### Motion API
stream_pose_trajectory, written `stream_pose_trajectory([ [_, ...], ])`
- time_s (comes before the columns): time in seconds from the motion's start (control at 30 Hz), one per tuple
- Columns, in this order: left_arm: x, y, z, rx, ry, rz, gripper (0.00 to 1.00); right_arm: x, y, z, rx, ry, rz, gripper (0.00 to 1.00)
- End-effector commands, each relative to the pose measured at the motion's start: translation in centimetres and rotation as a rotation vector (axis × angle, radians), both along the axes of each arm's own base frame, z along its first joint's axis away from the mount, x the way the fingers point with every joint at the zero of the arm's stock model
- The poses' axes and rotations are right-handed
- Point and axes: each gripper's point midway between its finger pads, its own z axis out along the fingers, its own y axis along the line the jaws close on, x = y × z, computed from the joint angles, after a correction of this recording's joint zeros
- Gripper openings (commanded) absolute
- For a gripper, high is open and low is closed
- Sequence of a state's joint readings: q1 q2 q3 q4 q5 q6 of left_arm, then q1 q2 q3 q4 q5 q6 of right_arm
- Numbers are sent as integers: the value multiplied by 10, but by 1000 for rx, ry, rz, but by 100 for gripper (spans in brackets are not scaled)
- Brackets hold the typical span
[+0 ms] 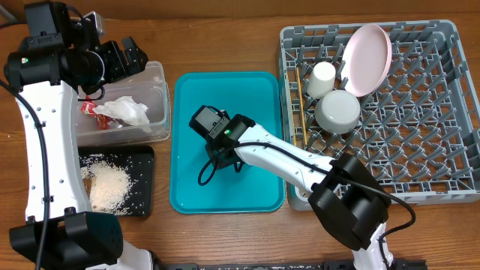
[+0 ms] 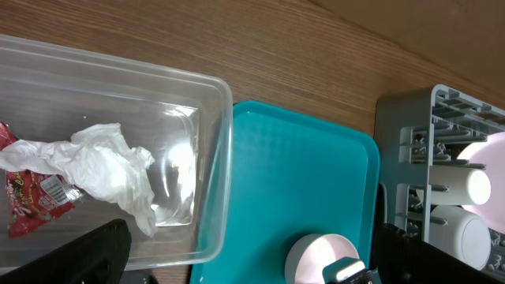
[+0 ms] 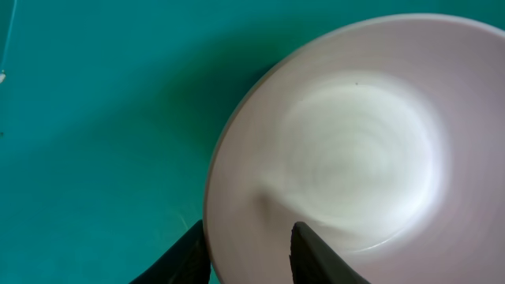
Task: Sort waste into correct bins and load items into the dishwasher
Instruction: 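Grip the pink bowl rim with the right gripper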
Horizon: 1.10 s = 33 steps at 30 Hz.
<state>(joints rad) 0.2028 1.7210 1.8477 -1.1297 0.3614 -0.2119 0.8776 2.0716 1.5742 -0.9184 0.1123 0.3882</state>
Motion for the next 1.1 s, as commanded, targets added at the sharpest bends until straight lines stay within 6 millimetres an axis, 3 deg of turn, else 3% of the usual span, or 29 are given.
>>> stream_pose_trajectory([
  [0.0, 3, 2, 6, 0, -13, 21, 100, 0, -5, -1, -21, -1, -3, 35],
  [0.7, 3, 2, 6, 0, -13, 21, 100, -5, -6, -2, -22, 21, -6, 24],
  [0.97, 3, 2, 6, 0, -12, 21, 100, -2, -4, 0, -11, 12, -8, 4],
  [1.07, 3, 2, 6, 0, -13, 21, 100, -1, -3, 10, -6, 8, -7, 4],
])
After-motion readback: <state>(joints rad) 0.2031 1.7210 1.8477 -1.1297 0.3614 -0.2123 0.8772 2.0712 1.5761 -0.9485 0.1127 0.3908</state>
